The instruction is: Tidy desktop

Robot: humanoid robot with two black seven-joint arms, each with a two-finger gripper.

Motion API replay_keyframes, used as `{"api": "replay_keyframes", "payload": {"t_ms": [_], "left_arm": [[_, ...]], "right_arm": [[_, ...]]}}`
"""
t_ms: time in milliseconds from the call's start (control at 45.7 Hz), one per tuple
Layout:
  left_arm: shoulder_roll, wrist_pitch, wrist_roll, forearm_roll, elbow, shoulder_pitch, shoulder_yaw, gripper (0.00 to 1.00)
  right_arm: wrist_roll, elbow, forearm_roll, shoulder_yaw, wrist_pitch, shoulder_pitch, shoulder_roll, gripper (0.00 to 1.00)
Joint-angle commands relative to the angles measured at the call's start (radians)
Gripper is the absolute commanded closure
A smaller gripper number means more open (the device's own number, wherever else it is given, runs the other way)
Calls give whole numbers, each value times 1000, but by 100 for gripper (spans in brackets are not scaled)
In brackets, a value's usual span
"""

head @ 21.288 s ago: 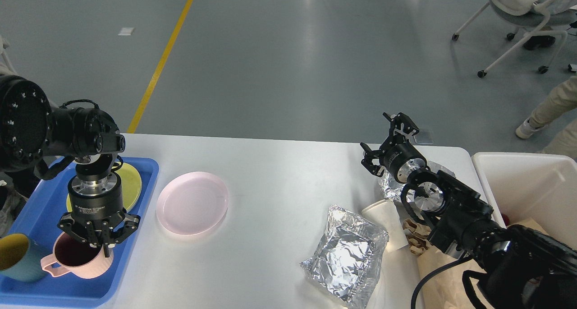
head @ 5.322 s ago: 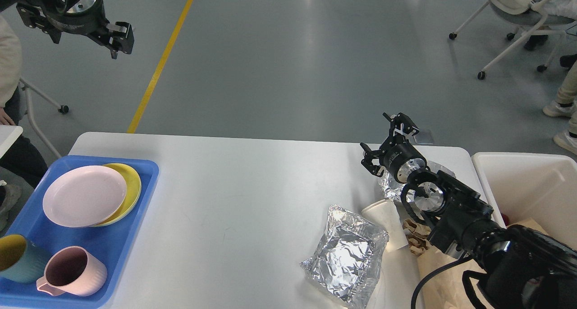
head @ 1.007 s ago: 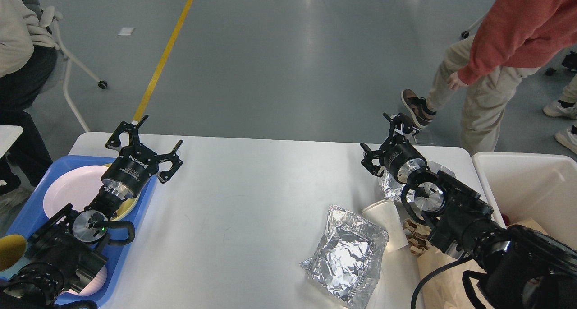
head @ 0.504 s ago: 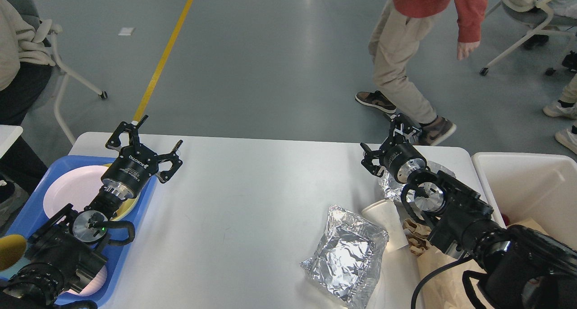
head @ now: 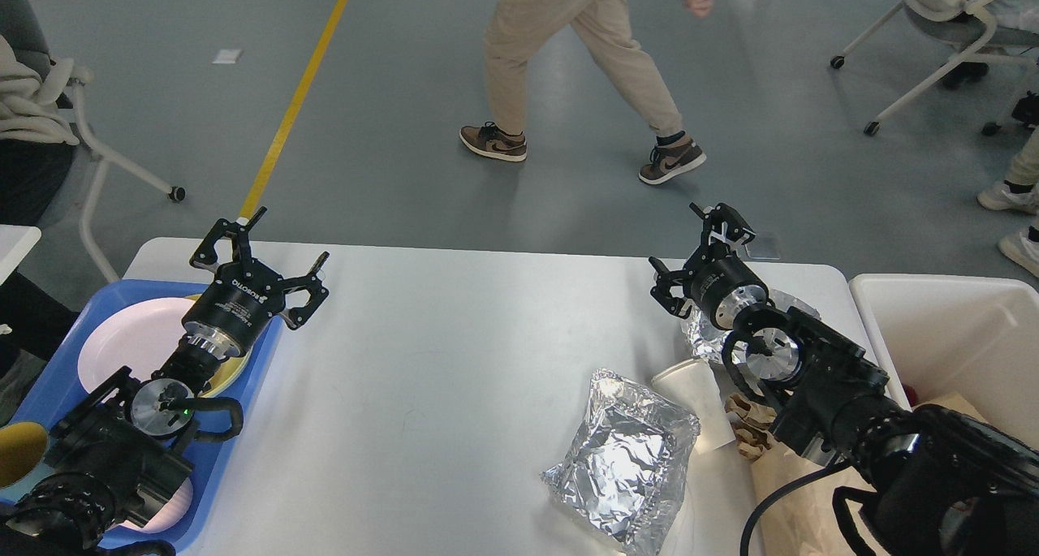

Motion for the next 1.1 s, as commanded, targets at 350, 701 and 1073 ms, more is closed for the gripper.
{"api": "replay_keyframes", "payload": {"t_ms": [350,701,1073], "left_arm": [[0,0,0,0,0,0,1,3],[0,0,1,0,0,0,-1,3],[0,0,0,0,0,0,1,3]], "right_arm": [[0,0,0,2,0,-1,-3,0],[0,2,0,0,0,-1,-5,0],[-10,9,-2,3,-5,3,-31,0]]}}
